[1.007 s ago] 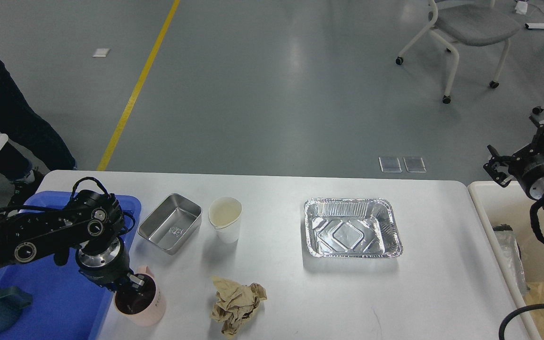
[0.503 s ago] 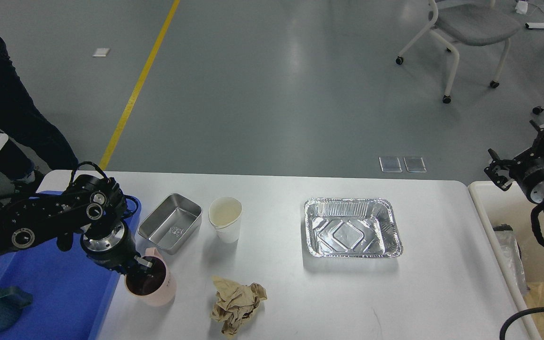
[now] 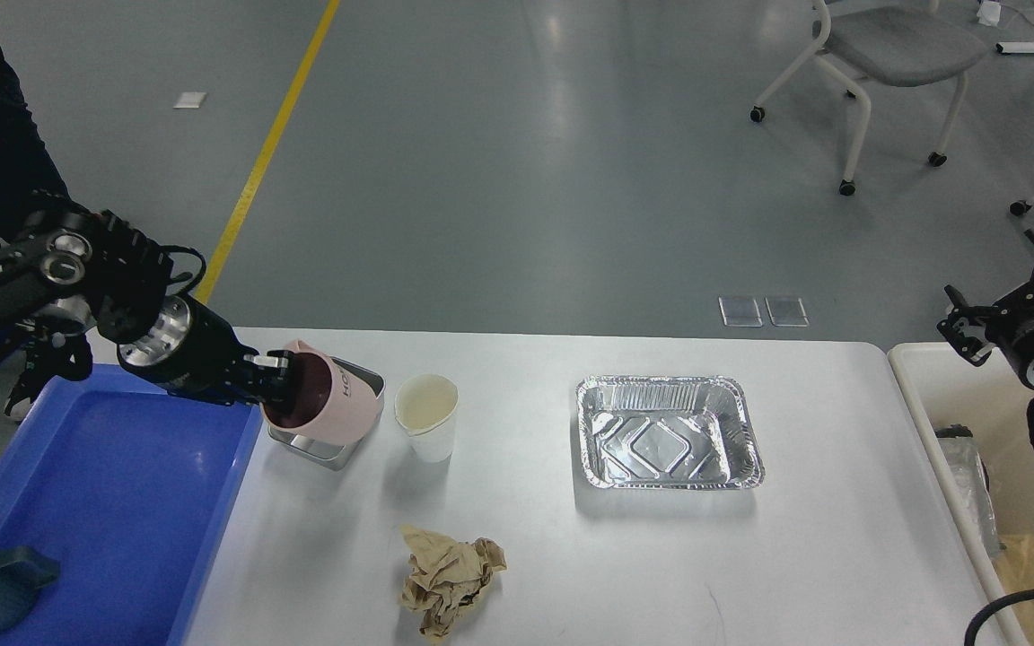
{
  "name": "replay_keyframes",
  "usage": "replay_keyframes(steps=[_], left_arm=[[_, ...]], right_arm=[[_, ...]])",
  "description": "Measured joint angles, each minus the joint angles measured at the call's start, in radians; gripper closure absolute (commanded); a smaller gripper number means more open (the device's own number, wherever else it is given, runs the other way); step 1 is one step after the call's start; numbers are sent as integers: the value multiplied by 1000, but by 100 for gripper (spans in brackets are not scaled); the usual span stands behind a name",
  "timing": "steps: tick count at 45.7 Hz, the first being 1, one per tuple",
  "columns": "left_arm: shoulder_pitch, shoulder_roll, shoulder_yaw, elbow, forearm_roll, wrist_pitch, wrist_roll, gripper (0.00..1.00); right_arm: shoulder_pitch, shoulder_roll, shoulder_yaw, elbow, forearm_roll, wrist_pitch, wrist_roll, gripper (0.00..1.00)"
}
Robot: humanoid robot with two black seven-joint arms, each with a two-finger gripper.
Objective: Tidy desktop
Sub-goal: 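Lift the pink mug with the left gripper and swing it up, then lower the pink mug into the blue bin and release it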
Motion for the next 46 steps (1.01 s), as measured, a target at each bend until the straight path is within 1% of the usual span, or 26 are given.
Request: replay_keyframes(steps=[3, 15, 20, 25, 29, 34, 42, 46], left_arm=[[-6, 31, -34, 2, -46, 0, 1, 100], [1, 229, -213, 17, -340, 0, 2, 99], [3, 291, -248, 51, -460, 0, 12, 99], [8, 330, -250, 85, -493, 0, 21, 99], [30, 349, -224, 91, -481, 0, 35, 99], [46, 354, -158, 91, -363, 0, 67, 99], [60, 337, -111, 83, -119, 0, 80, 99], [61, 319, -64, 80, -30, 0, 85, 99]], right_arm=[[-1, 0, 0, 0, 0, 0, 0, 0], [-2, 4, -2, 1, 0, 0, 0, 0], [-3, 8, -3, 1, 0, 0, 0, 0], [-3, 11, -3, 1, 0, 0, 0, 0], [-2, 11, -4, 1, 0, -1, 0, 0], [0, 11, -5, 1, 0, -1, 0, 0], [3, 9, -5, 2, 0, -1, 0, 0], [6, 10, -4, 2, 0, -2, 0, 0]])
